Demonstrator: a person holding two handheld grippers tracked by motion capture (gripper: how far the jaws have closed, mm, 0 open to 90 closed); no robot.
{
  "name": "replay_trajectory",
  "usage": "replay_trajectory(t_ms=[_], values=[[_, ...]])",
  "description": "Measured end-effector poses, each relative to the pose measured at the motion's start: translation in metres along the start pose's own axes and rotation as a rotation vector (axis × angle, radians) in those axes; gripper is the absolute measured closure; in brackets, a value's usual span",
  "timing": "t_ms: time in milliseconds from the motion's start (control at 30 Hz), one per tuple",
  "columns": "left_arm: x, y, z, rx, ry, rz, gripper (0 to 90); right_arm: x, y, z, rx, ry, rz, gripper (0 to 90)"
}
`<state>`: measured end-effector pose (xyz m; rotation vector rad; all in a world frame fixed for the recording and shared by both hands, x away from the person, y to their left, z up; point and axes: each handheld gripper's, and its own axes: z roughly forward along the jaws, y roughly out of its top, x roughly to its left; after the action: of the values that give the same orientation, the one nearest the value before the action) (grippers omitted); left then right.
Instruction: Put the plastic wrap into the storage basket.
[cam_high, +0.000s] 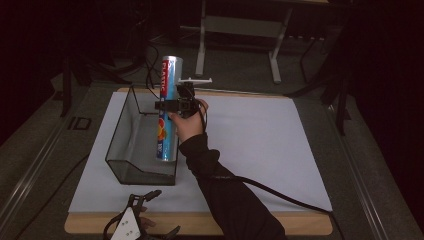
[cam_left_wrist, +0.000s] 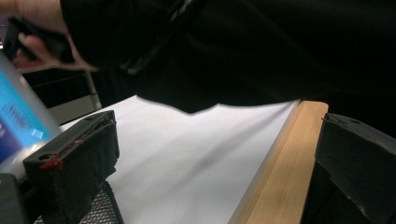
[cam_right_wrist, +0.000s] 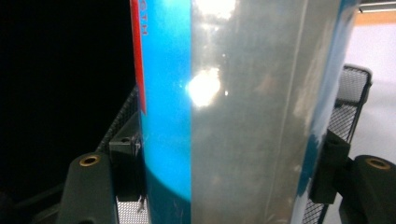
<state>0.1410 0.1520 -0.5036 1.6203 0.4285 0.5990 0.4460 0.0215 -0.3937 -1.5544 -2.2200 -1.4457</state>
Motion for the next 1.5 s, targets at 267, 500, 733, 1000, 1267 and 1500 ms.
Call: replay_trajectory(t_ms=[267, 500, 733, 1000, 1267, 1500], values=[[-0.001, 0.0, 0.0, -0.005, -0.013, 0.002, 0.2, -0.007, -0.021, 0.02, 0.022, 0.001, 0.033, 31.7], [-0.001, 0.0, 0.0, -0.005, -0.013, 0.003, 0.2, -0.012, -0.032, 0.029, 0.065, -0.035, 0.049, 31.7], [-0.001, 0.0, 0.0, -0.003, -0.014, 0.004, 0.2, -0.019, -0.042, 0.036, 0.101, -0.058, 0.054, 31.7], [0.0, 0.0, 0.001, 0.001, -0.017, 0.005, 0.2, -0.022, -0.044, 0.042, 0.13, -0.067, 0.09, 31.5], [0.0, 0.0, 0.001, 0.005, -0.02, 0.004, 0.2, -0.03, -0.047, 0.048, 0.149, -0.126, 0.11, 30.0], [-0.001, 0.0, 0.001, 0.009, -0.028, 0.011, 0.2, -0.028, -0.049, 0.058, 0.176, -0.191, 0.026, 27.0]])
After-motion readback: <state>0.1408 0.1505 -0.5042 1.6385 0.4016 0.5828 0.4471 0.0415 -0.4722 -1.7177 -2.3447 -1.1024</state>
